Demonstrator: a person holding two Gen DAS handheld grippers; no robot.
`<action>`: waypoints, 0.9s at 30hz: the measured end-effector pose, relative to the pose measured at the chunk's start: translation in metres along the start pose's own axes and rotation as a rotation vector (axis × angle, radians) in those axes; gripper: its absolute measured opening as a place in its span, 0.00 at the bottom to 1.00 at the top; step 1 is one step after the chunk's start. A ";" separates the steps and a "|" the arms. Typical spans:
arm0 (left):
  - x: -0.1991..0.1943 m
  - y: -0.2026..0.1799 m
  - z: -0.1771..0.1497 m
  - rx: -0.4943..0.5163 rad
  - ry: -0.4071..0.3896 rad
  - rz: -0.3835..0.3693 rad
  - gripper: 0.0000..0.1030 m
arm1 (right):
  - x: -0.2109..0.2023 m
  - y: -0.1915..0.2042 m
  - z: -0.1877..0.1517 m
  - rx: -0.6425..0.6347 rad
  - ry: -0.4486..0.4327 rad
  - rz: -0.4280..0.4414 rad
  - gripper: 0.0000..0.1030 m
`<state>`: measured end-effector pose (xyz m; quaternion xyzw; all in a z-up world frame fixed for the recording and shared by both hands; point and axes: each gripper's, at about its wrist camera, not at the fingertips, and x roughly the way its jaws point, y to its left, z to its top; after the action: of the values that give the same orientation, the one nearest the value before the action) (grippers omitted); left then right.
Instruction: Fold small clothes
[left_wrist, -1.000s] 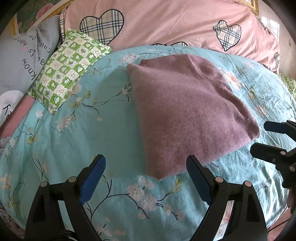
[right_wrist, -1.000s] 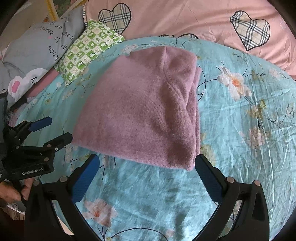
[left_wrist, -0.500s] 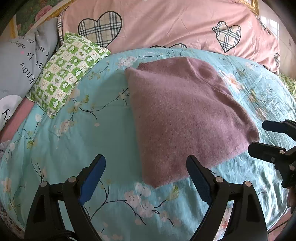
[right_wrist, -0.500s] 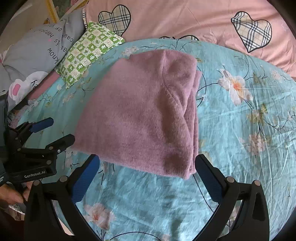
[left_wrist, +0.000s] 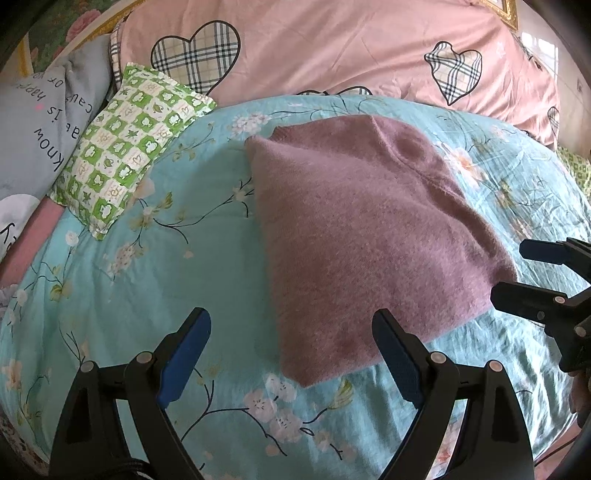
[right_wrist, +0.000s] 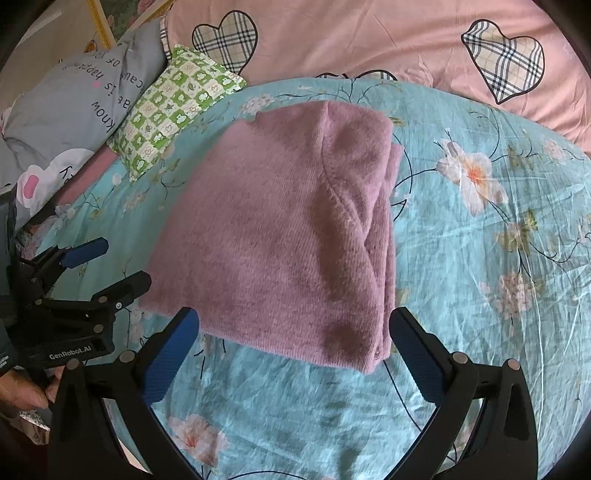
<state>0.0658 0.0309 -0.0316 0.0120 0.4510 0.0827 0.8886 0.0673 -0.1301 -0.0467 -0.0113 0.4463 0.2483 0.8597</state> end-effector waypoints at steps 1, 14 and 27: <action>0.000 0.000 0.000 -0.001 0.000 0.001 0.87 | 0.000 0.000 0.001 0.000 -0.001 -0.002 1.00; 0.003 -0.001 0.006 -0.004 0.007 0.019 0.87 | -0.001 -0.004 0.006 0.007 -0.009 0.002 1.00; 0.006 -0.002 0.008 -0.008 0.027 0.018 0.87 | 0.001 -0.003 0.013 -0.004 -0.007 0.013 1.00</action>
<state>0.0766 0.0303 -0.0318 0.0113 0.4627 0.0927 0.8816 0.0790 -0.1290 -0.0408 -0.0092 0.4431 0.2545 0.8595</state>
